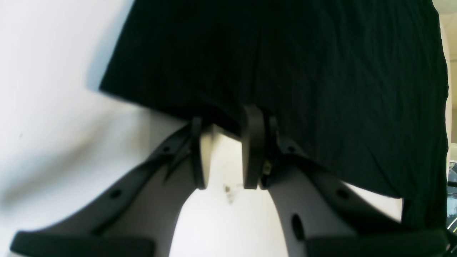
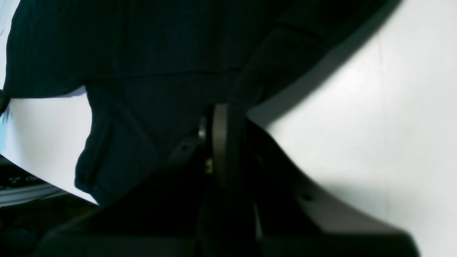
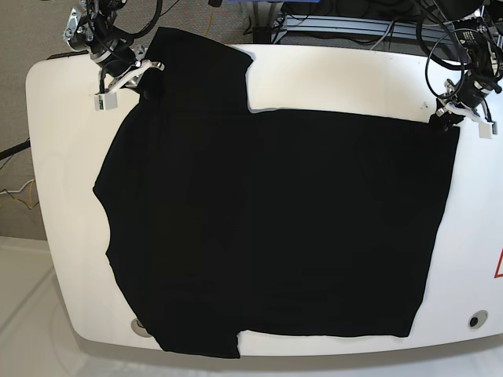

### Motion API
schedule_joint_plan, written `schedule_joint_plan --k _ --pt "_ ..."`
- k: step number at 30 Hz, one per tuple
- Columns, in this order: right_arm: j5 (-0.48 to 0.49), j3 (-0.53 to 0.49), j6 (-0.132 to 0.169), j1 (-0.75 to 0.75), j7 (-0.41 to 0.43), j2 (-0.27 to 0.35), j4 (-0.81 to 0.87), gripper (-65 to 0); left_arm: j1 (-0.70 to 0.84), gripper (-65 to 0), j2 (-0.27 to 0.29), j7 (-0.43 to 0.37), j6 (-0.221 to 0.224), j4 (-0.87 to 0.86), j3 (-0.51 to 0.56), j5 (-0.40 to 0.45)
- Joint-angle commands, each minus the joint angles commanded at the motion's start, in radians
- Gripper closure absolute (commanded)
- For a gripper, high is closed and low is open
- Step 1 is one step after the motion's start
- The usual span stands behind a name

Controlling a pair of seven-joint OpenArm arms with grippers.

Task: Fold the T-shirt properly
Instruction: 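Hold the shirt edge with both grippers and pull it taut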

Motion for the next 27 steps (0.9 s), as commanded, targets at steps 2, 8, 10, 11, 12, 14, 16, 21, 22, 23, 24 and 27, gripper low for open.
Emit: schedule_joint_plan --k 2,8,10,11,12,14,16,21,22,23,24,27 --pt "0.000 -0.001 0.000 0.000 -0.006 -0.001 -0.001 0.0 0.000 -12.6 0.003 0.004 0.006 0.000 -0.007 0.008" --pt "-0.001 0.000 0.000 0.000 -0.007 -0.001 0.001 0.0 0.007 -11.2 0.002 0.009 0.007 0.003 -0.010 0.006" --pt "-0.002 0.002 0.000 0.000 -0.008 -0.001 0.001 0.0 0.012 -10.8 0.003 0.009 0.008 0.008 -0.014 0.007" --pt "-0.005 0.001 0.000 -0.002 -0.009 -0.001 -0.001 0.0 0.013 -12.0 0.007 0.011 0.010 0.013 -0.018 0.007" --pt "-0.008 0.001 0.000 -0.004 -0.010 -0.002 -0.002 0.0 0.014 -13.2 0.012 0.013 0.012 0.017 -0.023 0.006" --pt "-0.008 0.001 0.000 -0.004 -0.011 -0.002 -0.003 0.0 0.018 -15.3 0.013 0.018 0.012 0.023 -0.026 0.006" --pt "-0.009 0.003 0.000 -0.006 -0.010 -0.002 -0.004 0.0 0.021 -18.3 0.015 0.025 0.013 0.028 -0.029 0.007" --pt "-0.011 0.002 0.000 -0.007 -0.011 -0.003 -0.006 0.0 0.013 -20.9 0.016 0.035 0.017 0.024 -0.028 0.014" --pt "-0.014 0.000 0.000 -0.007 -0.010 -0.003 -0.005 0.0 0.005 -20.2 0.016 0.035 0.018 0.017 -0.028 0.017" --pt "-0.013 -0.001 0.000 -0.006 -0.011 -0.003 -0.006 0.0 0.004 -17.8 0.016 0.032 0.019 0.016 -0.027 0.018" --pt "-0.012 -0.001 0.000 -0.006 -0.011 -0.003 -0.006 0.0 0.002 -15.4 0.016 0.028 0.020 0.016 -0.026 0.018" --pt "-0.009 -0.002 0.000 -0.005 -0.013 -0.002 -0.003 0.0 -0.001 -1.2 0.018 0.020 0.023 0.016 -0.022 0.017"
